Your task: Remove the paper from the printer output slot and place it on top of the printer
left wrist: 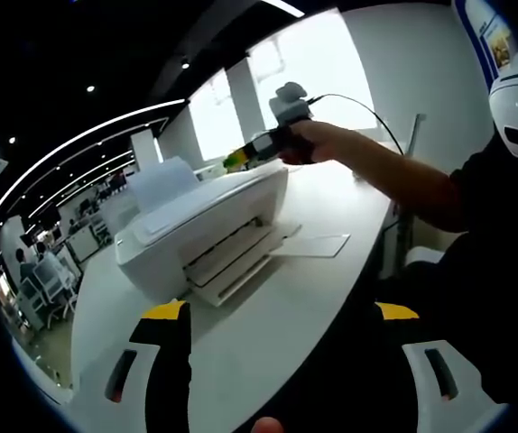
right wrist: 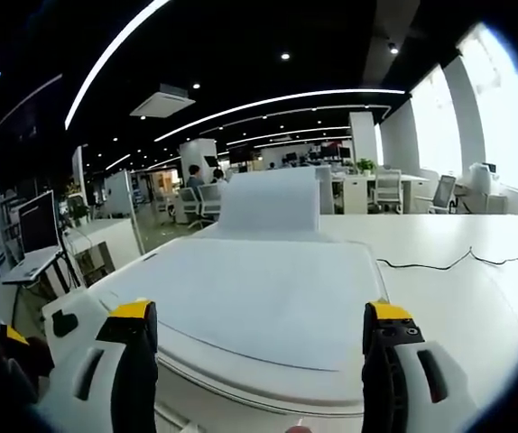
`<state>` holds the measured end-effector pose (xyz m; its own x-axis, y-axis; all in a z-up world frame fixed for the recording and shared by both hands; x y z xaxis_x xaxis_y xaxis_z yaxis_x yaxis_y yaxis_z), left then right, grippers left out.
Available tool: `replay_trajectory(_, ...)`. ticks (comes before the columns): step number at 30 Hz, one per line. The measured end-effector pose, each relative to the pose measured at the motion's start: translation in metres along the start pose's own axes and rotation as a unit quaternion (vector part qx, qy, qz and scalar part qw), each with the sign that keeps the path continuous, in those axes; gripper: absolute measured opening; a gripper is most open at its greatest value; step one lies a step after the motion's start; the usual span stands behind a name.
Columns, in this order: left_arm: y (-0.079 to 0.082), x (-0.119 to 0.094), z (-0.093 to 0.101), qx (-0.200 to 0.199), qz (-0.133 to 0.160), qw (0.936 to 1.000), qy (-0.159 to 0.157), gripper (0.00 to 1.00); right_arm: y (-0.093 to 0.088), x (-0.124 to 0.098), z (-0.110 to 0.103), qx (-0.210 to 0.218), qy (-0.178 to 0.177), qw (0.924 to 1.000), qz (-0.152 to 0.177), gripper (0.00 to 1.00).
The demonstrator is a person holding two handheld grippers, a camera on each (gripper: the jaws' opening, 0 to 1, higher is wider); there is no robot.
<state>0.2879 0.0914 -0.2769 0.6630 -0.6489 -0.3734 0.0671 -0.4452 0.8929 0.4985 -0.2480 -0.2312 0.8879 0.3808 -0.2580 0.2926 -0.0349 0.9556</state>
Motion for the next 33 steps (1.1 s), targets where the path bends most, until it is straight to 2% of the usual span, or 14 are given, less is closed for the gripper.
replay_trajectory(16,-0.001,0.001,0.0,0.0,-0.002,1.0,0.0,0.84,-0.001,-0.01,-0.006,-0.009,0.009,0.9999,0.002,0.9)
replay_trajectory(23,0.0,0.001,0.0,0.001,-0.002,1.0,0.0,0.84,-0.005,-0.01,-0.004,-0.009,0.011,0.9999,-0.006,0.9)
replay_trajectory(25,0.0,0.001,0.0,0.0,-0.001,1.0,0.0,0.84,-0.009,-0.01,-0.004,-0.002,0.016,0.9997,-0.018,0.9)
replay_trajectory(33,0.001,0.0,0.0,0.0,0.0,1.0,0.0,0.84,-0.011,-0.014,-0.002,-0.009,0.013,0.9997,-0.016,0.9)
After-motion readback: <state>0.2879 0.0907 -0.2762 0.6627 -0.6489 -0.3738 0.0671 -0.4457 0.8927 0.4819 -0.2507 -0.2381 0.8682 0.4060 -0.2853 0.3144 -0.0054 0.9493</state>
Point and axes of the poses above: the point that each gripper's makers call its tool centre point, and the gripper's own axes: x roughly forward along the fingers, z roughly to its right, y roughly out of its top, the point moved 10 cm from there along -x, roughly backward along the fingers, and after that the axes turned 4 degrees about y, right-handed, at the moved point
